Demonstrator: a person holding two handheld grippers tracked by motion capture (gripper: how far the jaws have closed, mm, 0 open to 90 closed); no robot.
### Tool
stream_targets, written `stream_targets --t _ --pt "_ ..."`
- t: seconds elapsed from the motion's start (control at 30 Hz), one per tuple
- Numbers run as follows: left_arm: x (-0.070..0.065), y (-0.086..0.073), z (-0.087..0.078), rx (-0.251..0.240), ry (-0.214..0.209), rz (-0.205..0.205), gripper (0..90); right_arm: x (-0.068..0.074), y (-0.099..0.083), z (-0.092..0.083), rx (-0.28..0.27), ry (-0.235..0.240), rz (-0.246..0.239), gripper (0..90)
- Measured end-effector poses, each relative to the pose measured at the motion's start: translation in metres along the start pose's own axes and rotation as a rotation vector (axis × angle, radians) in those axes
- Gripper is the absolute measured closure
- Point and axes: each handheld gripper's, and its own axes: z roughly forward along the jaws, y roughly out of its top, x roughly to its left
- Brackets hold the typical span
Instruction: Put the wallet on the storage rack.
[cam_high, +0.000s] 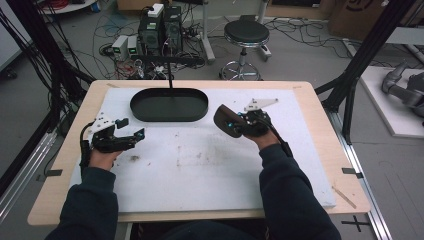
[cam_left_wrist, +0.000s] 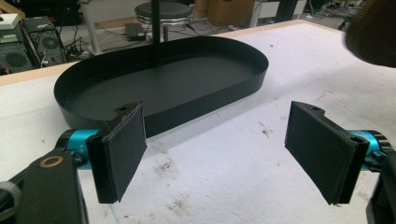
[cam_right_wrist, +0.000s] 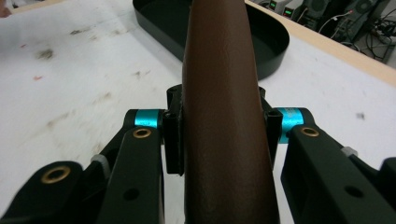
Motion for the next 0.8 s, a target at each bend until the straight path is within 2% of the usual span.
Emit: stream_targets --t 0.2,0.37,0.4,0.47,0.57,0.63,0.8 --pt "0.001 0.0 -0.004 -0.011 0.003 0.008 20.4 -0.008 0.038 0.039 0.007 0.033 -0.004 63.7" --pt "0.004 0.0 -0.008 -0.024 0.013 0.001 20.5 -0.009 0.059 0.075 0.02 0.056 0.001 63.7" --pt "0.005 -0.001 -0.009 -0.023 0.013 0.0 20.5 -0.009 0.063 0.082 0.035 0.067 0.005 63.7" --pt "0.005 -0.001 -0.009 -0.026 0.013 -0.002 20.5 -0.006 0.067 0.095 0.02 0.06 -0.012 63.7" --pt "0.005 -0.001 -0.009 -0.033 0.009 -0.006 20.6 -0.003 0.074 0.116 0.052 0.072 -0.005 63.7" --pt "0.005 -0.001 -0.009 -0.033 0.007 -0.003 20.6 -0.001 0.078 0.13 0.059 0.071 -0.02 63.7" --pt "0.006 -0.001 -0.008 -0.031 0.003 -0.003 20.7 -0.002 0.083 0.161 0.067 0.073 0.039 63.7"
